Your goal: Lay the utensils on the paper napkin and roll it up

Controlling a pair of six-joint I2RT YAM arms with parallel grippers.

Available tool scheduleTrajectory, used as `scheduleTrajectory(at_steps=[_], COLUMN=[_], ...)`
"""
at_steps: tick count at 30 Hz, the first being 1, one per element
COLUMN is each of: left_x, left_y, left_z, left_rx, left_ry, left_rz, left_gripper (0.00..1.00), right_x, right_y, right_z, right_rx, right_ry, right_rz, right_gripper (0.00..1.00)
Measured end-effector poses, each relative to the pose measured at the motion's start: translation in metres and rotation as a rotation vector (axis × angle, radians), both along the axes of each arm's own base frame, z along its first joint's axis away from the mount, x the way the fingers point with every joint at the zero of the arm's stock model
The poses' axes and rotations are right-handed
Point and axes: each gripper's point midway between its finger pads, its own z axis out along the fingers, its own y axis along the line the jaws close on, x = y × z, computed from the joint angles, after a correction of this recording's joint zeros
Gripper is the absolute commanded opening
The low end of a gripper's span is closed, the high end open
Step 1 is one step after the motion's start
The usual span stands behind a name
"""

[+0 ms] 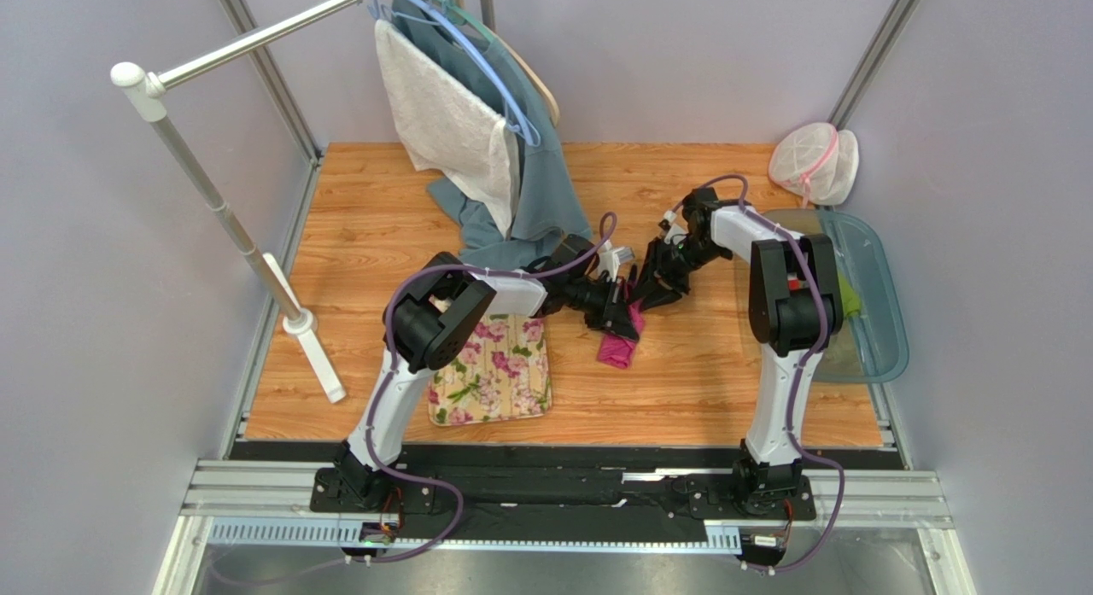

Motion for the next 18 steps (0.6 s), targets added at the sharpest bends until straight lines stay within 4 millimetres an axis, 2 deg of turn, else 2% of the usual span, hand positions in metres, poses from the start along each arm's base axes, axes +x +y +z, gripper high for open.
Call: scheduleTrajectory(at_steps=[4,8,11,14,18], left_x=[0.0,-0.001,-0.002,-0.003,-0.005], left_y=[0.0,0.0,0.0,0.0,0.001], left_z=[0.0,0.001,0.001,0.0,0.0], left_rx=[-0.007,-0.016,-0.026,-0.035,-0.043], left_ry=[-0.016,-0.033,-0.045,-0.053,-0.064], left_rz=[-0.014,-0.031,-0.043,-0.052,-0.066], left_gripper=[0.0,0.0,0.0,0.0,0.0], right_x=[0.0,0.0,0.001,-0.001,-0.001], right_y=[0.0,0.0,0.0,-0.002,-0.004], right_z=[0.0,-0.001,-0.007,-0.016,-0.018], right_rx=[0.001,0.001,-0.006,-0.024,-0.029], right_ry=[0.001,0.002,0.012,0.033,0.043], right_rz=[0.0,-0.003,-0.009,-0.017,-0.031], right_gripper=[0.32,0.16,0.09,0.08,0.08])
